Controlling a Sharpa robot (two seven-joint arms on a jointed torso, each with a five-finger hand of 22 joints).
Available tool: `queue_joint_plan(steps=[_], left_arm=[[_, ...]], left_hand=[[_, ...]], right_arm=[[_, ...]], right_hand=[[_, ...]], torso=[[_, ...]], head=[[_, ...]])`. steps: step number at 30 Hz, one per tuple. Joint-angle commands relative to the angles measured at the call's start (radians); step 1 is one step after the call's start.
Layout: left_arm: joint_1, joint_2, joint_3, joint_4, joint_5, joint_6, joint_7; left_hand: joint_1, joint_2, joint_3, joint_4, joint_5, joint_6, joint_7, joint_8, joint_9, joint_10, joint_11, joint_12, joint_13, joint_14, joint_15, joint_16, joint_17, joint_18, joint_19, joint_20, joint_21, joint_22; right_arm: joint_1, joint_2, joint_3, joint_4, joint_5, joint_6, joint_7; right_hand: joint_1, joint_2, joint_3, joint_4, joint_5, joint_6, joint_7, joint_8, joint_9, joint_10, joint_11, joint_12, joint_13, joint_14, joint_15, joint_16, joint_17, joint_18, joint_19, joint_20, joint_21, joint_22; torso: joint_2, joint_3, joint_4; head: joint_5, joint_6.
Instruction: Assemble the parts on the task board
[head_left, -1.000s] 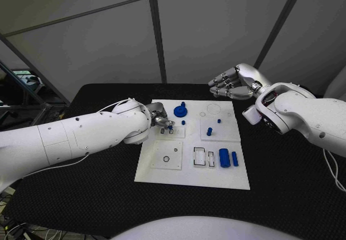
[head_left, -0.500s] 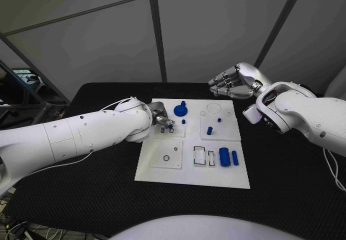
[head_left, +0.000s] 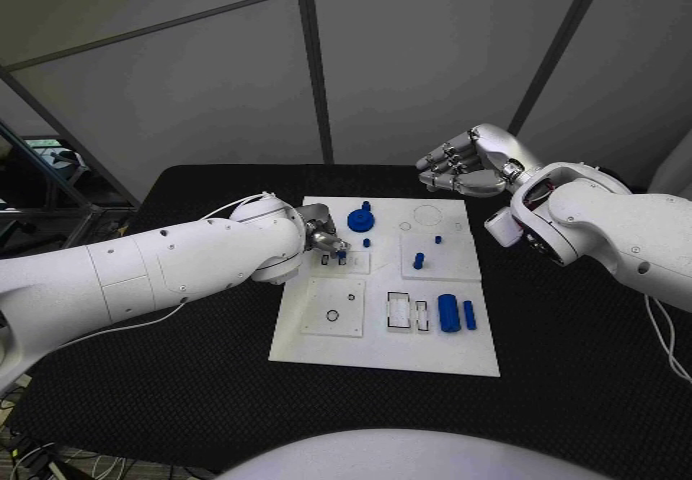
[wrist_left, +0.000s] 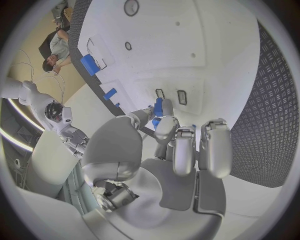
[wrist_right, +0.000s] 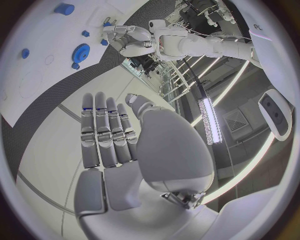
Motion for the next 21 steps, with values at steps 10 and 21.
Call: queue_joint_plan(steps=[10, 21], left_arm=[[-0.001, 0.002, -0.001, -0.001, -0.017, 0.037, 0.001], [-0.001, 0.000, -0.001, -0.001, -0.019, 0.050, 0.000]], left_hand=[[-0.015, -0.032, 0.039, -0.070, 0.001, 0.001, -0.007, 0.005, 0.000, 0.005, -0.007, 0.005, 0.002, 0.104, -0.008, 0.006, 0.263, -0.027, 0.015, -0.001, 0.000, 0.109], [-0.024, -0.050, 0.017, -0.065, 0.002, 0.004, -0.009, 0.003, -0.003, 0.004, -0.009, 0.005, 0.001, 0.104, -0.009, 0.006, 0.263, -0.027, 0.015, -0.002, -0.001, 0.109]], right_arm=[[0.001, 0.001, 0.001, 0.000, -0.001, 0.005, 0.007], [0.001, 0.003, 0.001, -0.001, -0.001, 0.005, 0.007]], right_hand=[[-0.007, -0.001, 0.003, 0.005, 0.007, 0.005, 0.002, 0.001, 0.001, 0.002, 0.002, 0.004, -0.002, 0.009, 0.002, -0.005, -0.001, 0.003, 0.008, 0.001, -0.003, -0.001], [-0.007, -0.001, 0.003, 0.005, 0.007, 0.005, 0.002, 0.001, 0.001, 0.002, 0.002, 0.004, -0.002, 0.009, 0.002, -0.005, -0.001, 0.003, 0.008, 0.001, -0.003, -0.001]], torso=[[0.000, -0.0001, 0.0006], [0.000, -0.0005, 0.0006]], head=[[-0.001, -0.001], [-0.001, -0.004]])
